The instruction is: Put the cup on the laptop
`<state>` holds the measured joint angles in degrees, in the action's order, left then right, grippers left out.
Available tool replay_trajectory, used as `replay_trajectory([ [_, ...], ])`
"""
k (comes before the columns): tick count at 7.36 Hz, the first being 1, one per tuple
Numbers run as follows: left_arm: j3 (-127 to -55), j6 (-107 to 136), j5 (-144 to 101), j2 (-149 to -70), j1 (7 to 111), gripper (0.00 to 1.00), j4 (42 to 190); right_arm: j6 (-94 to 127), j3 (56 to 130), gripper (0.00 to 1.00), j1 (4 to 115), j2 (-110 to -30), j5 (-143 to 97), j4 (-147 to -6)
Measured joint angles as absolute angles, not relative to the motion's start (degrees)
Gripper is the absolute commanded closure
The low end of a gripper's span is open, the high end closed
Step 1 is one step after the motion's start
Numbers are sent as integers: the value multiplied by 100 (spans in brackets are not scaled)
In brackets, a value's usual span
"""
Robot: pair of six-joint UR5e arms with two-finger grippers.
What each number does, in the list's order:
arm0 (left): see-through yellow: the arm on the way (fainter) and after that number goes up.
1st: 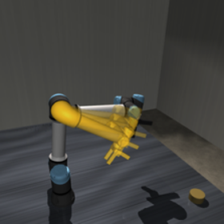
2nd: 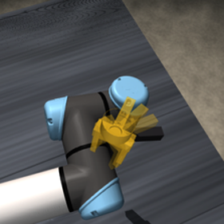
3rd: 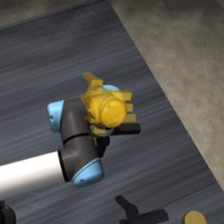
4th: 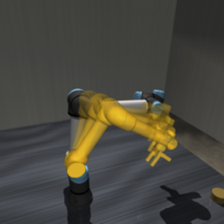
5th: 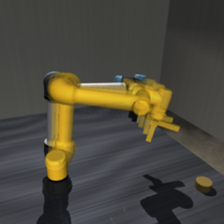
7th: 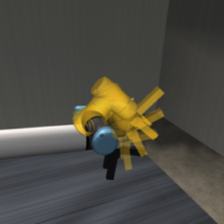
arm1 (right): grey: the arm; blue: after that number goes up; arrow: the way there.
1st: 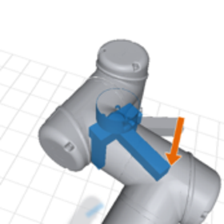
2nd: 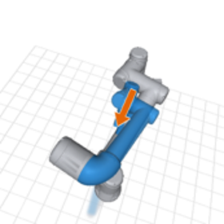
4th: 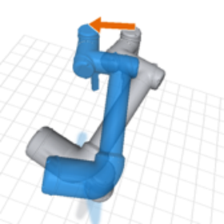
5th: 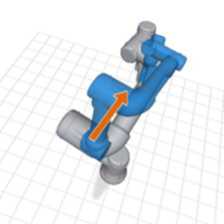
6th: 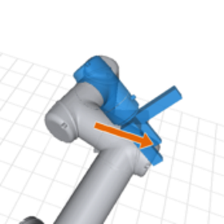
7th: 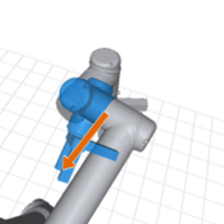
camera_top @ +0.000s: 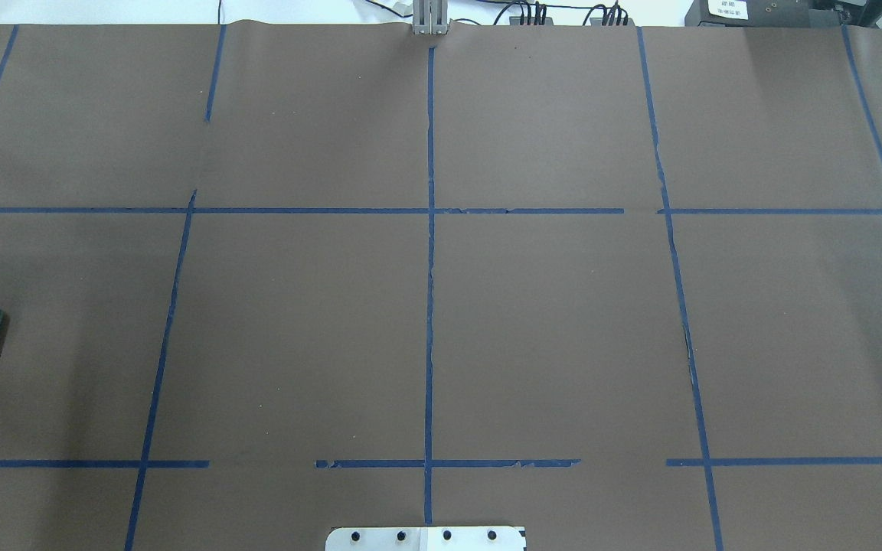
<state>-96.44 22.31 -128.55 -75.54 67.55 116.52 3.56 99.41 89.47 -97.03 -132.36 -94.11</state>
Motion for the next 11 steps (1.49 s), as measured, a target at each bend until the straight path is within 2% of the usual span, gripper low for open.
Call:
replay_trajectory([
  [4, -9221, 2336, -12861, -7387, 6746, 100, 12117, 357, 9941, 0, 8947, -9708, -13237, -9413],
  [5, -9139, 2339, -12861, -7391, 6739, 62, 12147, 359, 9943, 0, 8947, -9711, -13236, -9413],
  [6, -9081, 2321, -12870, -7399, 6733, 1, 12158, 360, 9943, 0, 8947, -9710, -13236, -9413],
  [11, -9097, 1850, -12918, -7669, 6816, 0, 11998, 353, 9945, 0, 8947, -9704, -13236, -9413],
])
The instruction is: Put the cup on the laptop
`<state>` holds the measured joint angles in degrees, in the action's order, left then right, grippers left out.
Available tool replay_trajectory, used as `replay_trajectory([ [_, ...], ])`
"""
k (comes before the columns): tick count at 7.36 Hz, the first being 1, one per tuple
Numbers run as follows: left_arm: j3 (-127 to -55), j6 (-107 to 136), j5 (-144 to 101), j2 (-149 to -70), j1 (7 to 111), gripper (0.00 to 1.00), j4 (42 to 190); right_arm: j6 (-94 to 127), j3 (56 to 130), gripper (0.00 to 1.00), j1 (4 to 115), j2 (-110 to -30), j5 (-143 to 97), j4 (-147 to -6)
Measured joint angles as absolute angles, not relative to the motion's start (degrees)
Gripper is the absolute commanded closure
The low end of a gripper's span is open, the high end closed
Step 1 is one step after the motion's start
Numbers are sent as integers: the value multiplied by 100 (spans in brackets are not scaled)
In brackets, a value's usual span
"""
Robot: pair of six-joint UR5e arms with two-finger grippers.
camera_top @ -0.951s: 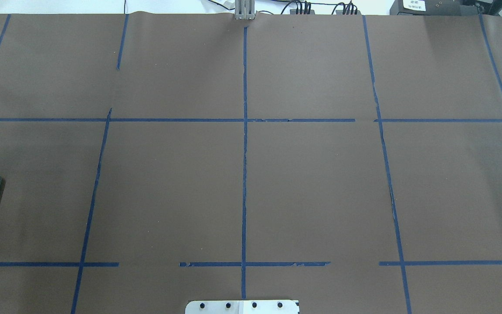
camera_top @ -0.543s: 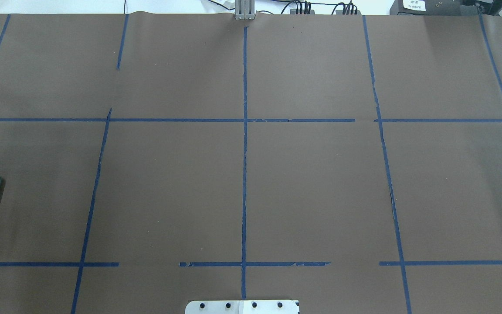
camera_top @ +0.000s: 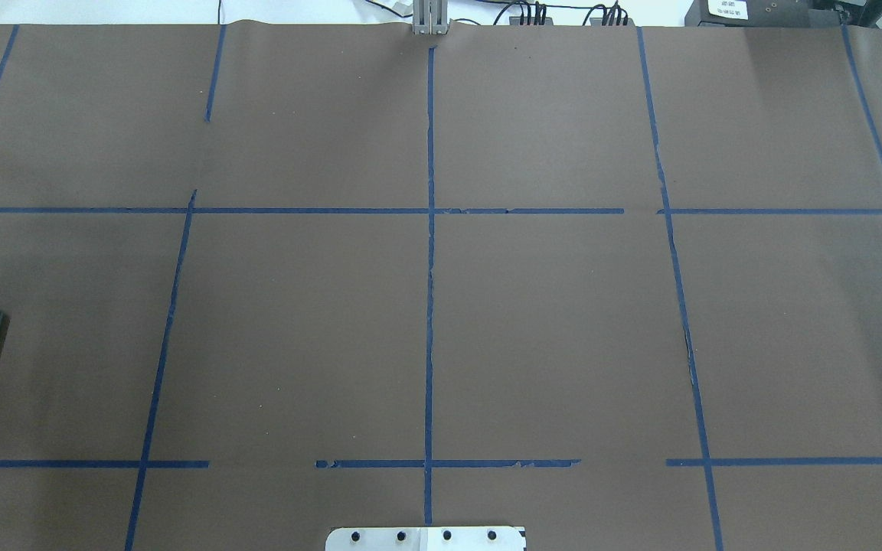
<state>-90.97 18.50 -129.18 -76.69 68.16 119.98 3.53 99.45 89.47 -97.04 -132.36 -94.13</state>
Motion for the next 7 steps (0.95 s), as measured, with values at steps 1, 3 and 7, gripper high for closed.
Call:
replay_trajectory([
  [1, -9085, 1427, -12900, -7896, 7000, 0, 11680, 354, 9946, 0, 8947, -9703, -13236, -9413],
  [3, -9028, 249, -12873, -8480, 7571, 0, 10605, 354, 9942, 0, 8949, -9703, -13236, -9413],
  [7, -9065, -774, -13285, -8878, 8830, 0, 9343, 357, 9941, 0, 8948, -9703, -13240, -9413],
])
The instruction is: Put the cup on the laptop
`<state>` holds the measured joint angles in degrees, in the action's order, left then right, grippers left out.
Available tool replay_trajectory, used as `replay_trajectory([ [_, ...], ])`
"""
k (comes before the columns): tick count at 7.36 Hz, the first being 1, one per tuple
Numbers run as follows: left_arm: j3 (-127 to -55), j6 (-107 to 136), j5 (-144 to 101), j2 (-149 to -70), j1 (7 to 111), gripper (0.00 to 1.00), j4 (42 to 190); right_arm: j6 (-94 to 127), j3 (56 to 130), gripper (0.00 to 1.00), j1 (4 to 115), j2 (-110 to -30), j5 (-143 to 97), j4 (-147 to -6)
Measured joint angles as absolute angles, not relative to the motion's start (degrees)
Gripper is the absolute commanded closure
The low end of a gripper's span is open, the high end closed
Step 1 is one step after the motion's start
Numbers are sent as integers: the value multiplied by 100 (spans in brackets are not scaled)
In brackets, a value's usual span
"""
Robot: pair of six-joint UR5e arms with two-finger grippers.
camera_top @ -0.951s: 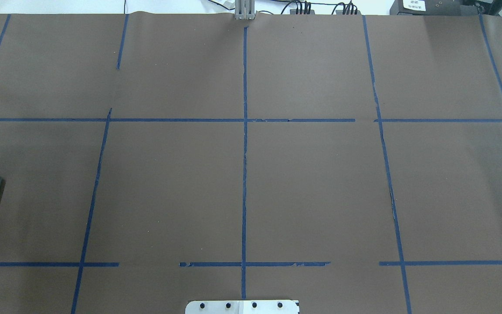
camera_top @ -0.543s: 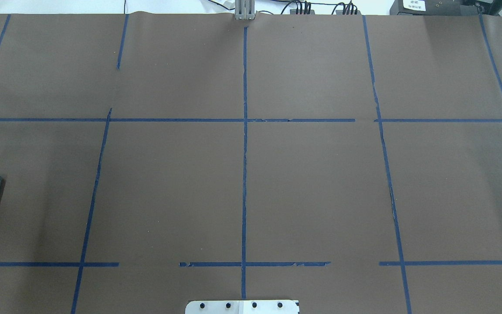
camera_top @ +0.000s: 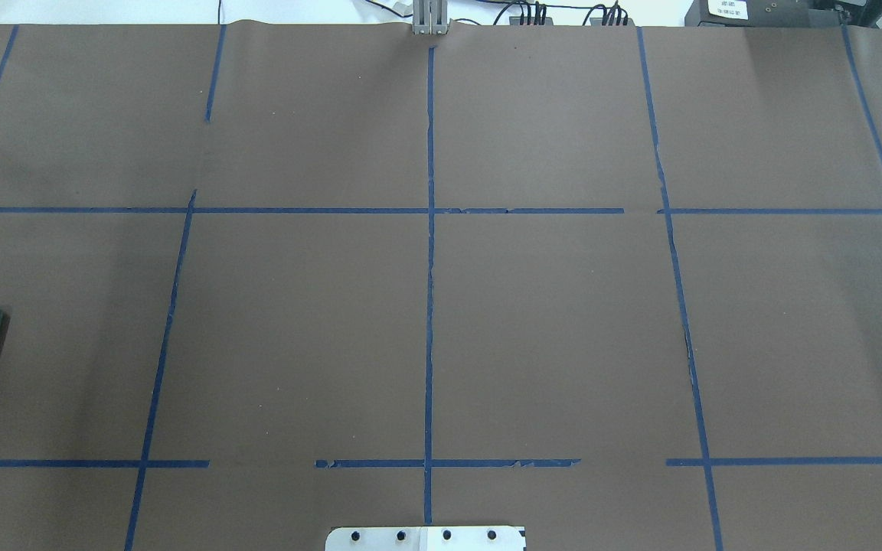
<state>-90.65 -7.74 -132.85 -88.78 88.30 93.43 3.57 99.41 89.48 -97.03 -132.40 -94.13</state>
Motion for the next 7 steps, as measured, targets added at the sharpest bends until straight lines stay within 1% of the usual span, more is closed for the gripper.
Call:
replay_trajectory([
  [2, -9084, -786, -13480, -8832, 9051, 0, 9193, 355, 9943, 0, 8950, -9703, -13237, -9413],
  [7, -8976, -757, -13545, -8830, 9102, 0, 9187, 355, 9942, 0, 8949, -9703, -13236, -9413],
])
